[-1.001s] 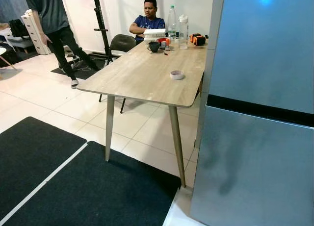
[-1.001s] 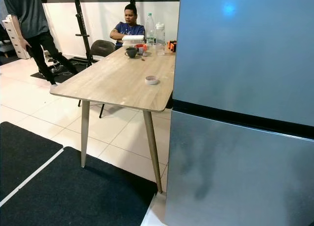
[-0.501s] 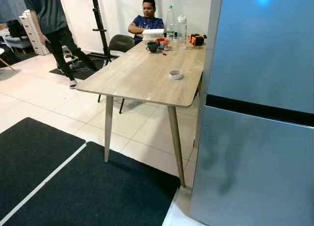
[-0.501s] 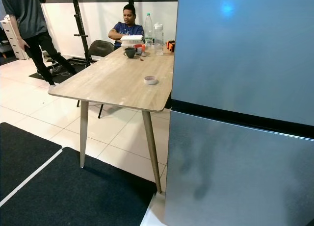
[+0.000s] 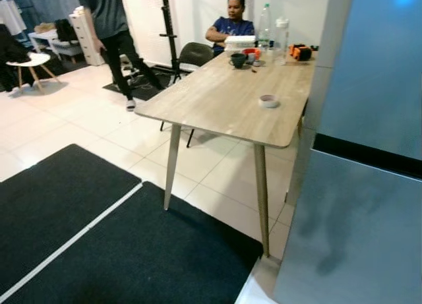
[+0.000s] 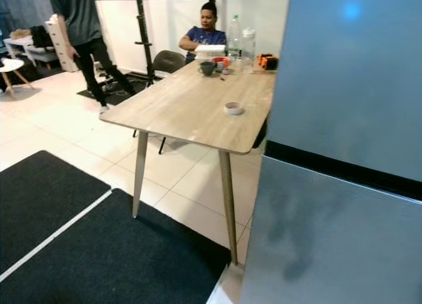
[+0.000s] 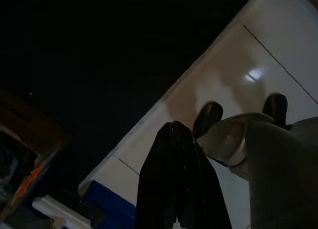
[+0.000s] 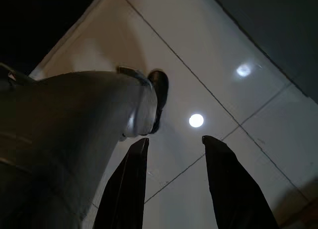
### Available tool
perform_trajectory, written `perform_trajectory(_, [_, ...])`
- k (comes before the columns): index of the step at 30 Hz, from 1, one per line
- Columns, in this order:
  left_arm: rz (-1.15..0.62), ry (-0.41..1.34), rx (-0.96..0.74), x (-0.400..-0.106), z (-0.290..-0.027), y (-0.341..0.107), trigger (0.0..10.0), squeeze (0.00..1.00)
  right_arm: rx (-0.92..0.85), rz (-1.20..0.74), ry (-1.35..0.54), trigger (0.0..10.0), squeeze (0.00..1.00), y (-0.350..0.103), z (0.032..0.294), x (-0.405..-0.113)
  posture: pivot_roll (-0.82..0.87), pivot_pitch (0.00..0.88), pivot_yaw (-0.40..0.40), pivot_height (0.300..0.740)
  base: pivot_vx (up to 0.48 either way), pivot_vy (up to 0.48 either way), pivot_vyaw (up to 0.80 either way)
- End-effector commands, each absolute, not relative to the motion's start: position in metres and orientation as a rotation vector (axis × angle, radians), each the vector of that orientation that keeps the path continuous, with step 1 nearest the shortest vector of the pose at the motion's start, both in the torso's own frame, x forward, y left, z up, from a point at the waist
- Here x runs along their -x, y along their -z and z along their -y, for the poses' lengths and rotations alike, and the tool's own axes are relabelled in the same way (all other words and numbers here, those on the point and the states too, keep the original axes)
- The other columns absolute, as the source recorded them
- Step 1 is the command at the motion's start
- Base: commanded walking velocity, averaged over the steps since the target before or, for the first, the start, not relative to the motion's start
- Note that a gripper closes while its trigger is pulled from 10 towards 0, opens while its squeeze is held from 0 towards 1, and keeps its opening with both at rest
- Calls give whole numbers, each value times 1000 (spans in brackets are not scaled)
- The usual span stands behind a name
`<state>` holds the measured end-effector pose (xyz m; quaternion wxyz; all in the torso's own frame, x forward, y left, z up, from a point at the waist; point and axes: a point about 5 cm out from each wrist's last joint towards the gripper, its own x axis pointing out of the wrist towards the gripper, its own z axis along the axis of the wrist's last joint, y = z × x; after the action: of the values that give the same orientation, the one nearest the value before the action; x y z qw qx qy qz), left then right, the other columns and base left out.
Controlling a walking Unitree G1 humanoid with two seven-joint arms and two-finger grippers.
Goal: Restocking fridge
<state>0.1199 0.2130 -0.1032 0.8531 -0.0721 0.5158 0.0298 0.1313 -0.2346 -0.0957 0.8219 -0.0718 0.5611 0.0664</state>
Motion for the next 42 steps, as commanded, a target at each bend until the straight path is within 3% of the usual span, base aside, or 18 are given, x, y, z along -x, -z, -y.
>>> perform_trajectory(1, [-1098,-60,151,-117,-210,105,10000,0,157,-1185,-148,10000,0,95,234,-134,-90,0,27,740,0,0,794])
perform_trajectory(29, [-1096,-70,173,-115,-212,105,10000,0,181,-1191,-183,10000,0,95,233,-135,-101,0,20,740,0,0,794])
perform_trajectory(42, [-1091,-50,169,-122,-199,105,10000,0,147,-1198,-147,10000,0,98,231,-127,-96,0,35,740,0,0,667])
